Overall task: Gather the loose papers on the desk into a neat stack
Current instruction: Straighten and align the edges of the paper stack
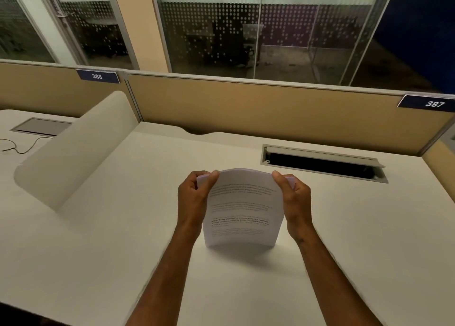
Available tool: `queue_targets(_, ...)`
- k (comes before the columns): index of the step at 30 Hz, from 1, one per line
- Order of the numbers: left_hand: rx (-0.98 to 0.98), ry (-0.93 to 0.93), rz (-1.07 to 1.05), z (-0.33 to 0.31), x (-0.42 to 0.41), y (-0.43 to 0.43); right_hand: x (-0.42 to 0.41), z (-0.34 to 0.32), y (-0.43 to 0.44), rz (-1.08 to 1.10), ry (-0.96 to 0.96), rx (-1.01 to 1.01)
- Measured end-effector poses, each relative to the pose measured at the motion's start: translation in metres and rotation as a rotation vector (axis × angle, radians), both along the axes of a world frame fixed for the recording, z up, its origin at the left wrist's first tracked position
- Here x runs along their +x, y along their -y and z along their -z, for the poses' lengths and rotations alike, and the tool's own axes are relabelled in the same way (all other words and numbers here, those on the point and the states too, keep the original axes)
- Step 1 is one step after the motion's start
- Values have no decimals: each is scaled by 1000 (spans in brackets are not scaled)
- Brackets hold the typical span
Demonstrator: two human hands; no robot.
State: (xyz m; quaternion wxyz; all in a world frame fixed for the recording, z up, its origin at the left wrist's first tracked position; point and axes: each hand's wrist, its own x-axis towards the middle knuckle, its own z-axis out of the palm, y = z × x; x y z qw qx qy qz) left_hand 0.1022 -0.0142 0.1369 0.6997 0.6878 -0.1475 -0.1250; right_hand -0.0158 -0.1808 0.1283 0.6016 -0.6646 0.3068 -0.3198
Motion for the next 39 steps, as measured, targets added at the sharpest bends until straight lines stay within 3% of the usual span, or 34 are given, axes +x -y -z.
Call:
queue_targets(3, -16, -78, 51, 14, -2, -1, -4, 6, 4, -94, 57, 22)
queue_targets(6, 42, -153, 116, 38, -3, -7, -8, 20, 9, -244, -39, 98)
queue_targets(12, 71, -124, 91, 41, -4, -11, -13, 31, 9, -236, -65, 139)
queue_targets(19, 144, -218, 112, 55, -10, -16, -18, 46, 5, -308, -150, 196)
queue_targets(23, -59, -273, 40, 34, -1, -18, -44, 50, 29, -374, -140, 201)
queue_targets(30, -503, -529, -111, 21, -14, -4, -51, 51, 1, -381, 203, 558)
queue_targets(35, -557, -593, -22, 40, -30, -7, -35, 29, 3, -187, 252, 544)
queue_targets(39, -428, -451, 113, 47, 29, -59, -48, 26, 31, -228, 176, 366)
